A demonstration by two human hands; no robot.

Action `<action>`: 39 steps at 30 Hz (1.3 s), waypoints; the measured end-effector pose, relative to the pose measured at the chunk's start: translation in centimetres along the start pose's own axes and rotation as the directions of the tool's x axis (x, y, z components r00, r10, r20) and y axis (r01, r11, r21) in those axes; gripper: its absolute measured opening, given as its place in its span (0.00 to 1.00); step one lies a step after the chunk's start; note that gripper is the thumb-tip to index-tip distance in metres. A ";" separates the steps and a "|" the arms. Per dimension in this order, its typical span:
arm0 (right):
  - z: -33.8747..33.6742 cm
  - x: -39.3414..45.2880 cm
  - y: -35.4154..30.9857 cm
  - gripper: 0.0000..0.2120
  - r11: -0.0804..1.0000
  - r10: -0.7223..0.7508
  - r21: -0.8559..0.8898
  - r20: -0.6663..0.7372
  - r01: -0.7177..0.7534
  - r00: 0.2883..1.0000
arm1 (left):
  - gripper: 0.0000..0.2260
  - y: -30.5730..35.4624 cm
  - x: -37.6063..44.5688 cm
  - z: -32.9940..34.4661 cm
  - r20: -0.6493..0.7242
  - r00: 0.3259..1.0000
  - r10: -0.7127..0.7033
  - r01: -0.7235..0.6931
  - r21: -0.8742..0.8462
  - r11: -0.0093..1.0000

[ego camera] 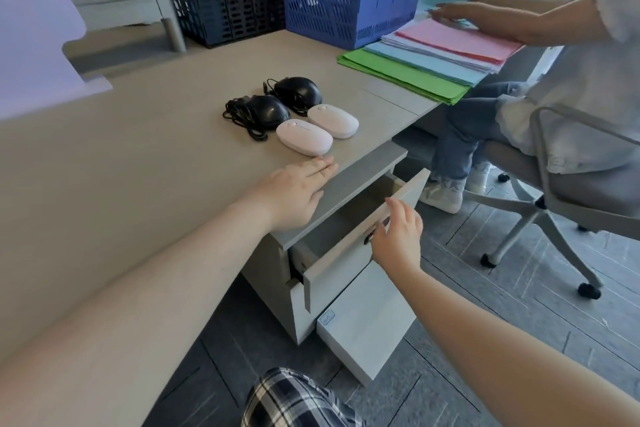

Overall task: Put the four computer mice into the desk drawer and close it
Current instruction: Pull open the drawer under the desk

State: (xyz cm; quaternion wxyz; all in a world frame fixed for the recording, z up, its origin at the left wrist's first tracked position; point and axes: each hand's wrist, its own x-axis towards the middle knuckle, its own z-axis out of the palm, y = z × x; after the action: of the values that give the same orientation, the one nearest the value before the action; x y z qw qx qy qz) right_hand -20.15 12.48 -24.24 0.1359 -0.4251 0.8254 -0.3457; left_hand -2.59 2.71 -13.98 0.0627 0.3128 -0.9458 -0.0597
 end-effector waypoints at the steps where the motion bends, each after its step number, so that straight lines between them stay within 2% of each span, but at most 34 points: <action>1: -0.5 0.2 -0.6 0.19 0.984 -0.170 -0.049 0.030 0.171 0.985 | 0.24 -0.1 0.0 0.0 0.004 1.000 -0.010 0.010 0.014 1.000; 2: -0.9 0.7 -0.8 0.15 0.945 -0.300 -0.099 0.111 0.311 0.947 | 0.25 0.0 0.0 0.1 0.007 1.000 -0.014 0.013 0.029 0.999; 3: -1.2 1.1 -1.1 0.14 0.907 -0.348 -0.162 0.227 0.388 0.910 | 0.25 0.2 -0.1 0.1 0.015 1.000 -0.016 0.016 0.044 0.999; 5: -1.6 1.7 -1.4 0.18 0.855 -0.316 -0.260 0.427 0.449 0.847 | 0.26 0.6 -0.3 0.1 0.037 0.999 -0.029 0.026 0.071 0.997; 7: -2.1 1.9 -1.8 0.20 0.856 -0.253 -0.291 0.487 0.428 0.836 | 0.26 1.1 -0.7 0.0 0.050 0.997 -0.062 0.058 0.083 0.995; 12: -3.8 0.6 -1.6 0.19 0.841 -0.236 -0.322 0.505 0.435 0.830 | 0.26 2.3 -2.0 -0.2 0.044 0.989 -0.138 0.134 0.089 0.987; 20: -8.6 -3.8 3.8 0.19 0.843 -0.295 -0.295 0.443 0.449 0.846 | 0.27 3.4 -3.4 -0.5 0.054 0.983 -0.174 0.167 0.118 0.979; 23: -10.6 -5.5 5.2 0.21 0.845 -0.250 -0.338 0.436 0.414 0.865 | 0.27 3.7 -3.6 -0.7 0.053 0.980 -0.191 0.184 0.106 0.977; 26: -12.2 -6.5 5.7 0.21 0.845 -0.142 -0.411 0.444 0.342 0.885 | 0.27 3.9 -3.8 -0.6 0.051 0.978 -0.202 0.195 0.112 0.974; 32: -13.4 -7.4 6.3 0.18 0.750 -0.016 -0.593 0.428 0.294 0.904 | 0.27 4.1 -4.2 -0.6 0.028 0.976 -0.217 0.213 0.106 0.971; 39: -13.6 -7.6 7.5 0.18 0.645 0.016 -0.709 0.387 0.286 0.922 | 0.26 3.8 -4.3 -0.1 -0.024 0.980 -0.198 0.199 0.112 0.973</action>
State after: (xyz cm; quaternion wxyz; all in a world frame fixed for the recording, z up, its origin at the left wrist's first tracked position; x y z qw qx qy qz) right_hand -27.15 27.69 -20.10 0.0689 -0.5596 0.8196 0.1020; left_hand -1.37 8.30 -13.69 0.0443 0.4093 -0.9113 -0.0097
